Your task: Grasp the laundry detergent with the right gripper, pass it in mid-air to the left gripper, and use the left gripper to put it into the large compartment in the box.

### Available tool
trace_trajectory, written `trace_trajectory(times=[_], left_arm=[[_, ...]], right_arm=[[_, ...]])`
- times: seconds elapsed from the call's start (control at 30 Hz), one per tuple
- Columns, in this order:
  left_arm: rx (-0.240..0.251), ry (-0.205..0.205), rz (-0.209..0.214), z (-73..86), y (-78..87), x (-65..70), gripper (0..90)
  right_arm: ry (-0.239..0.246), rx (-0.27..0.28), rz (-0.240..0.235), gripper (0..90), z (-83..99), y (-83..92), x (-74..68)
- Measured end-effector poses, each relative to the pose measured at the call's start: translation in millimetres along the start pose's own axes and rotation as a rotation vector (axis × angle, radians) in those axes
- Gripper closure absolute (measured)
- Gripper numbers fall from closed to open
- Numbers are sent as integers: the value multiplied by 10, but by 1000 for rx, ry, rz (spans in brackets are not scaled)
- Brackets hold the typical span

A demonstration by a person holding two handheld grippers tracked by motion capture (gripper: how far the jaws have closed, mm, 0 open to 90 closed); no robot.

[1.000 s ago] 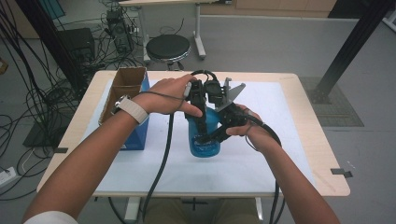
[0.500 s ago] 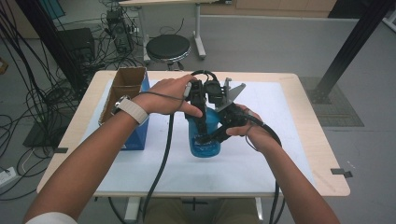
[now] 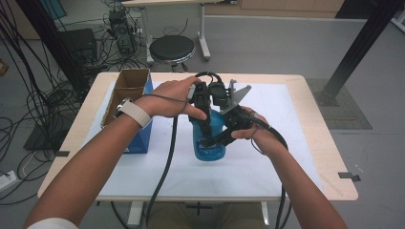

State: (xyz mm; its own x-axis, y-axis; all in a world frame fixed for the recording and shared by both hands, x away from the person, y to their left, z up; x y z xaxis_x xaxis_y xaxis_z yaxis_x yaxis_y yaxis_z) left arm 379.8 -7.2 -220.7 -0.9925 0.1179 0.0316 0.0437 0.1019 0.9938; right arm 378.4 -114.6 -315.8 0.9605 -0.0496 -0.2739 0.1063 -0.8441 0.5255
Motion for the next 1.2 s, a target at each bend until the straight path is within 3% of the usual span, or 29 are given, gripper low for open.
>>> trace_trajectory(times=[1.2], left_arm=[[12,8,0,20,-13,-10,377]], right_arm=[[-1,-2,2,430,5,-13,16]])
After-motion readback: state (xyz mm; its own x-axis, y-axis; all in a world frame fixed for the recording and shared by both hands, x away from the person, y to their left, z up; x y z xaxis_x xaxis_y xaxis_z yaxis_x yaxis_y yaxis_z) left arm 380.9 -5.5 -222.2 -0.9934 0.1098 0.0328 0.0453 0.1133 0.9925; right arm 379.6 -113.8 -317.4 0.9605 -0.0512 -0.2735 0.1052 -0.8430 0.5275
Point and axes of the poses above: each handheld gripper's, and its own axes: y roughly backward along the jaws, z roughly out of its underside, x roughly to its right, the point moved 1 cm from there along -y, roughly forward along the jaws, and after that the axes turned 9 degrees about -y, right-handed, at the moved point
